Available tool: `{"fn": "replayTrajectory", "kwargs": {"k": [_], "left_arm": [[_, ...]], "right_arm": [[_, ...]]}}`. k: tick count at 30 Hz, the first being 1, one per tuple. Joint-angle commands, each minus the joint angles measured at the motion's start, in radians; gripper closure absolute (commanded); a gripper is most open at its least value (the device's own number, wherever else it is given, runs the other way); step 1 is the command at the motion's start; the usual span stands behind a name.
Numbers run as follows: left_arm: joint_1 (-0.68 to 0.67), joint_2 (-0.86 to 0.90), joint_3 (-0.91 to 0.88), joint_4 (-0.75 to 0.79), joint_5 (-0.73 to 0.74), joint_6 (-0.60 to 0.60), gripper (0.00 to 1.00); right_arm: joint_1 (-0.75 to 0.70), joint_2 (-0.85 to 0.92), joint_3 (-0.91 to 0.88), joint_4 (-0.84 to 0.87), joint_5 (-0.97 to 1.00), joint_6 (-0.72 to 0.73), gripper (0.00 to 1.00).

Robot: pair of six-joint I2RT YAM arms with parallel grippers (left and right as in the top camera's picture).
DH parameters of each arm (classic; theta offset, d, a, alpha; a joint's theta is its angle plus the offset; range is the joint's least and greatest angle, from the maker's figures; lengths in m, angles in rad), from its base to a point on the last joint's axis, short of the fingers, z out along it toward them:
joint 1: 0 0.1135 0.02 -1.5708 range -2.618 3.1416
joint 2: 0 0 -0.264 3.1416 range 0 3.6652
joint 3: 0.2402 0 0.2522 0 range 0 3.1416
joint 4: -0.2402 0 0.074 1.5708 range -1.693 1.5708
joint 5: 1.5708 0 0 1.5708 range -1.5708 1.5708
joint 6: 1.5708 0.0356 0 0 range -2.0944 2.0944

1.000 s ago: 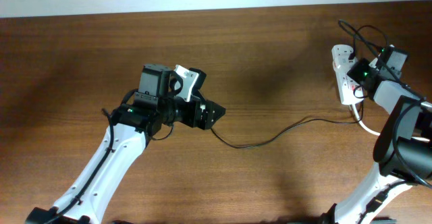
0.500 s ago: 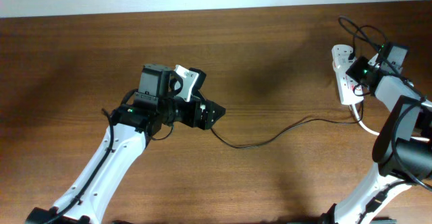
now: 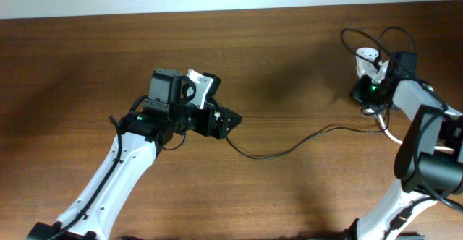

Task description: Plug charger to phone and switch on socket

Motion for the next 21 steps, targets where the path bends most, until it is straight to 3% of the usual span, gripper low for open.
{"fn": "replayTrajectory", "kwargs": {"k": [1, 6, 10, 15, 16, 17, 18, 21], "left_arm": [[-0.002, -0.008, 0.002, 0.002, -0.003, 0.019, 0.01], [-0.002, -0.008, 0.002, 0.002, -0.002, 0.019, 0.01], [-0.002, -0.008, 0.002, 0.002, -0.003, 0.019, 0.01], [-0.002, -0.008, 0.002, 0.002, -0.003, 0.019, 0.01], [-0.002, -0.008, 0.002, 0.002, -0.003, 0.019, 0.01], [-0.002, -0.008, 0.002, 0.002, -0.003, 0.019, 0.01], [-0.002, -0.008, 0.002, 0.002, -0.003, 0.019, 0.01], [-0.002, -0.008, 0.002, 0.002, -0.002, 0.019, 0.01]], "right_arm": [[-0.003, -0.174, -0.016, -0.126, 0.113, 0.002, 0.96], [0.051, -0.669, -0.016, -0.297, 0.098, -0.106, 0.96], [0.252, -1.059, -0.016, -0.446, 0.055, -0.169, 0.96], [0.484, -1.26, -0.017, -0.681, 0.047, -0.3, 0.96], [0.516, -1.274, -0.017, -0.723, 0.028, -0.314, 0.89], [0.536, -1.276, -0.017, -0.759, 0.026, -0.31, 0.48], [0.537, -1.275, -0.017, -0.775, 0.026, -0.304, 0.01], [0.536, -1.275, -0.017, -0.775, 0.03, -0.304, 0.01]]}}
